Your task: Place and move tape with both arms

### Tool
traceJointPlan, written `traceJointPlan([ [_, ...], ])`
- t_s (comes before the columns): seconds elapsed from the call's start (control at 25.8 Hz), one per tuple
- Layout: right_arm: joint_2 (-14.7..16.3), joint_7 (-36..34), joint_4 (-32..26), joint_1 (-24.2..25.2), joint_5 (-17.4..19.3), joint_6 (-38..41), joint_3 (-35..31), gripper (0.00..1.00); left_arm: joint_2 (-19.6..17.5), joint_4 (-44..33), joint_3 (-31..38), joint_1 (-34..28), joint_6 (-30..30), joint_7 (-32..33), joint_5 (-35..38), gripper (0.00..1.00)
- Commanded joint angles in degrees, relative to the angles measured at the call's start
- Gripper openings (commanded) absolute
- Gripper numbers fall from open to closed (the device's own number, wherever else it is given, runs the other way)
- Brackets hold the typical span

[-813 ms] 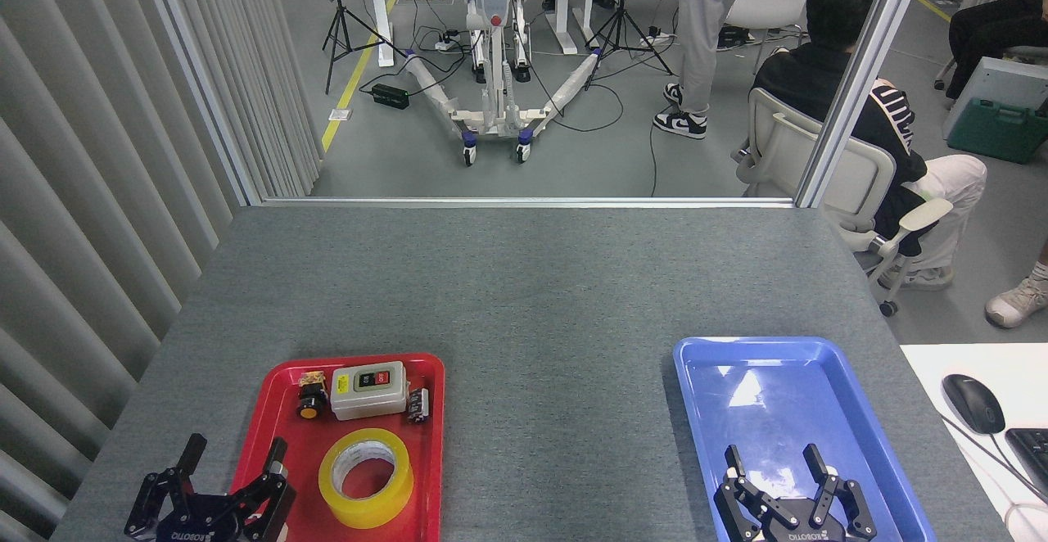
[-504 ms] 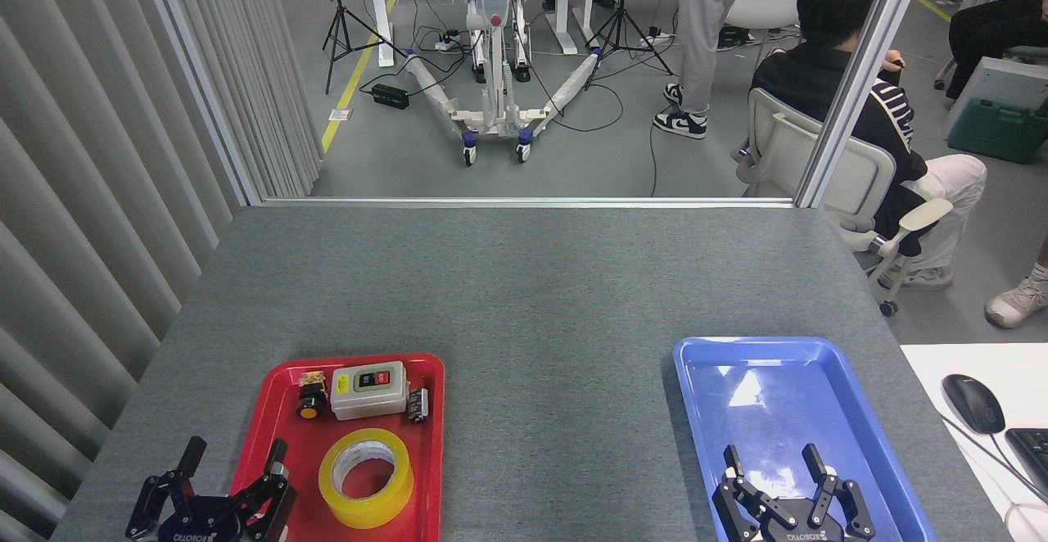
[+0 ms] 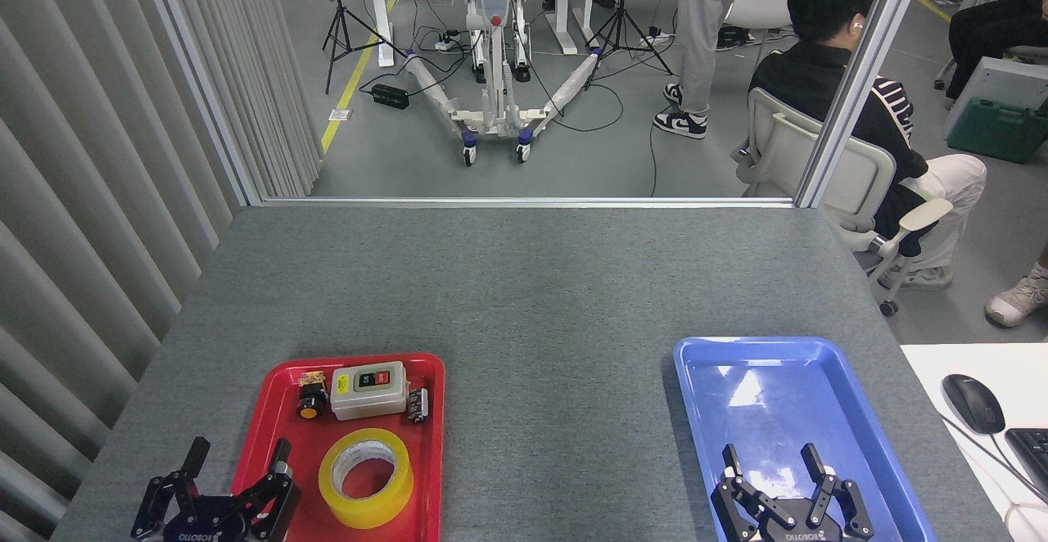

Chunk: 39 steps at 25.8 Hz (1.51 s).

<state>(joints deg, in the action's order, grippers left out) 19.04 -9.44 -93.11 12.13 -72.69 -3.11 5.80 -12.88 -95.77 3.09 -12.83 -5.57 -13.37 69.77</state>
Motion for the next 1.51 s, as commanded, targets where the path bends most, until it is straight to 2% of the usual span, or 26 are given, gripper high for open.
traceJointPlan([
  [0.0,-0.1,0.0,0.0,0.0,0.0,-0.1,0.0,1.00,-0.6,0.5,-0.1,0.3,0.0,0.2,-0.4,1.00],
  [0.39,-0.2,0.0,0.0,0.0,-0.5,-0.1,-0.1,1.00,-1.4,-1.5,-0.6,2.7,-0.8,1.3,-0.6,1.00],
  [0.46,-0.9,-0.1,0.0,0.0,-0.6,-0.1,-0.1,1.00,-2.9,-2.1,-2.1,3.1,-1.0,2.6,-0.8,1.00],
  [0.54,-1.3,-0.1,0.0,-0.1,-0.7,-0.1,-0.1,1.00,-5.2,-3.5,-3.0,4.8,-3.7,5.2,-2.1,1.00],
  [0.62,-1.4,-0.1,0.0,-0.1,-0.8,-0.1,-0.1,1.00,-7.8,-3.2,-3.2,8.2,-9.8,9.2,-6.3,1.00],
  [0.7,-1.4,-0.1,0.0,-0.1,-1.5,-0.1,-0.1,1.00,-10.0,-3.2,-3.3,9.8,-11.7,14.9,-11.9,1.00],
  [0.77,-1.3,-0.1,0.0,-0.2,-1.6,-0.1,-0.2,1.00,-11.2,-3.2,-4.4,11.3,-10.9,22.4,-15.0,1.00],
  [0.93,-1.2,-0.1,0.0,-0.2,-1.6,-0.2,-0.6,1.00,-12.8,-3.2,-8.5,15.3,-5.3,38.6,-15.8,1.00],
  [1.05,-1.2,-0.1,0.0,-0.1,-1.6,-0.1,-0.7,1.00,-13.3,-3.2,-10.9,19.0,-4.6,49.3,-16.2,1.00],
  [1.12,-1.3,-0.1,0.0,-0.1,-1.7,-0.1,-0.7,1.00,-15.3,-3.2,-14.0,21.5,-4.1,55.1,-17.1,1.00],
  [1.32,-1.4,-0.1,0.3,-0.1,-1.7,-0.1,-0.7,1.00,-23.7,-1.6,-29.5,30.3,2.8,56.4,-27.3,1.00],
  [1.39,-1.3,-0.1,0.6,-0.1,-1.8,-0.1,-0.6,1.00,-25.5,0.8,-34.7,33.0,4.2,56.7,-27.3,1.00],
  [1.47,-1.3,-0.1,0.3,0.0,-1.8,-0.1,-0.4,1.00,-25.8,0.7,-35.3,33.4,6.0,56.7,-27.4,1.00],
])
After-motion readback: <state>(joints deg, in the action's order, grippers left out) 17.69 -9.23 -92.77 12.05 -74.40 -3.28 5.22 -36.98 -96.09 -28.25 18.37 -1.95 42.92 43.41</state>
